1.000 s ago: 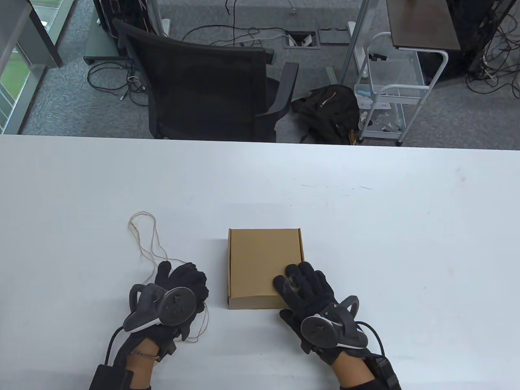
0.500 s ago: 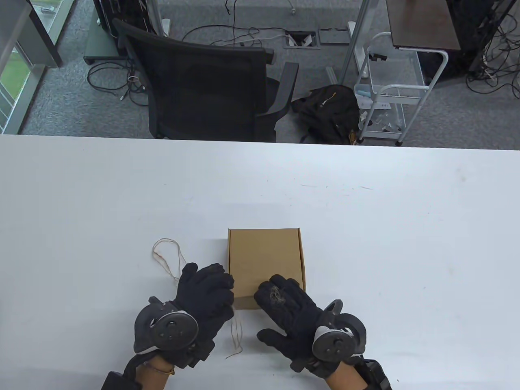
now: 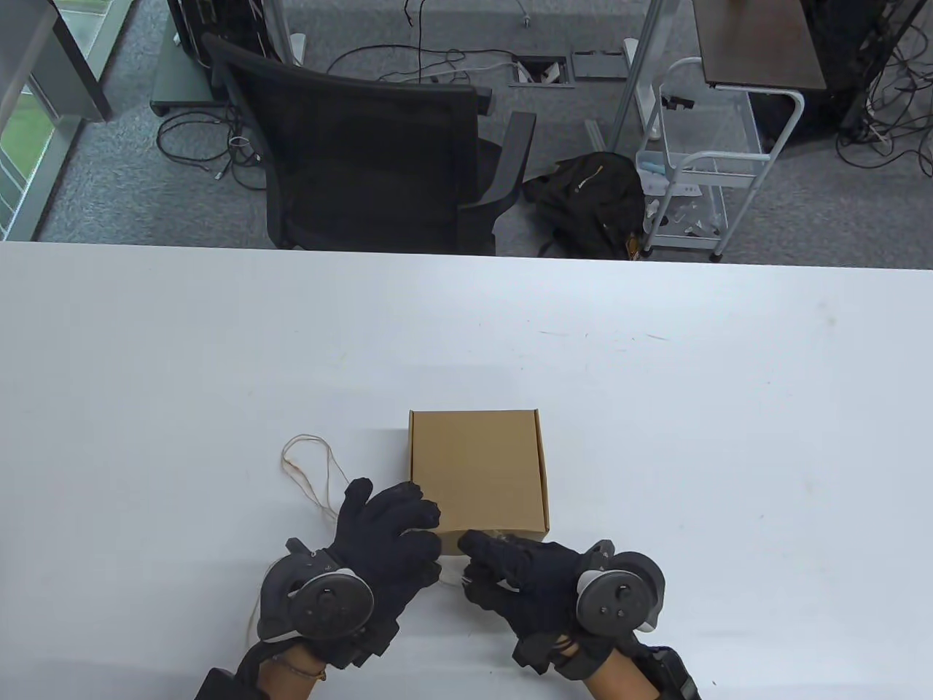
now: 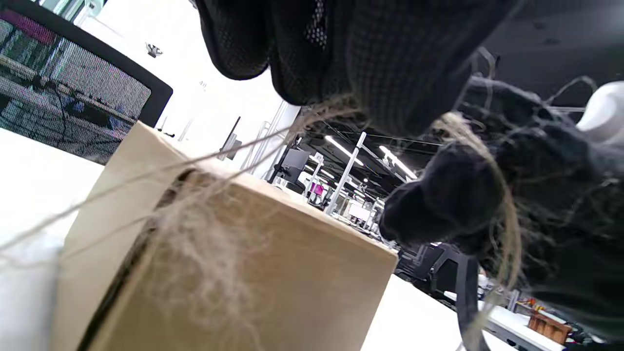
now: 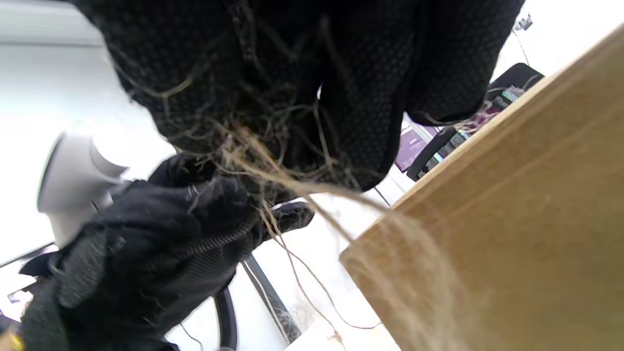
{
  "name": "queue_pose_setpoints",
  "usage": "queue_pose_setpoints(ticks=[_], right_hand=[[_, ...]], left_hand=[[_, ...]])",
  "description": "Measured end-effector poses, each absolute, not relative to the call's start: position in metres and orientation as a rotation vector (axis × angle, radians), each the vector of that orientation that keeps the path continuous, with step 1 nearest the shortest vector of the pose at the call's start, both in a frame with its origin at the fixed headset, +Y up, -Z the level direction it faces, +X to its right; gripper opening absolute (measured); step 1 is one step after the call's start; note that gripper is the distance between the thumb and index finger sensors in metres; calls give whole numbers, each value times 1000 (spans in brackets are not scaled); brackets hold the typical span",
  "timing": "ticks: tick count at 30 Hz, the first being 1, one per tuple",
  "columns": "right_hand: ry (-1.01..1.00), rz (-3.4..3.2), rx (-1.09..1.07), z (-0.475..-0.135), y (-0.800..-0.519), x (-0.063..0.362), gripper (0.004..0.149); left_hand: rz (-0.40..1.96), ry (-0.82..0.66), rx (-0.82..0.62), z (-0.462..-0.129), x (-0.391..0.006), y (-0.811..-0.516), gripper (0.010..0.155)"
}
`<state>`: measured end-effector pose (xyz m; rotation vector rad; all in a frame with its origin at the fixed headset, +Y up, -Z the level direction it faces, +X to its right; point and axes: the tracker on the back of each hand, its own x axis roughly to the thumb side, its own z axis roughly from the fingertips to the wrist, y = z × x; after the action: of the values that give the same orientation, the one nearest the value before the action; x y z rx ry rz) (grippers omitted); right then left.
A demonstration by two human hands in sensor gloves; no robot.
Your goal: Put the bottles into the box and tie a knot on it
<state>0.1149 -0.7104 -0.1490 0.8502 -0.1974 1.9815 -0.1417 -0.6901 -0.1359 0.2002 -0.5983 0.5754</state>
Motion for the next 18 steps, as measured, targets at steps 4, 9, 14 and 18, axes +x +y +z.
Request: queue_pose_setpoints(ticks=[4,9,14,18], right_hand=[[-168,1977,796,-153,-715,123,49],[-139,1976,778,-153,-716,123,52],[-92,1958,799,-151,-717,120,56],[-75,1923,779,-150,-718,118,59]], left_hand=[[657,-607,174,-138,-145,-691,45],[743,-629,148,-138,-147,-691,44],[633,-640,143,-137,-145,-690,68],[605,-700,116,-131,-132,-693,76]])
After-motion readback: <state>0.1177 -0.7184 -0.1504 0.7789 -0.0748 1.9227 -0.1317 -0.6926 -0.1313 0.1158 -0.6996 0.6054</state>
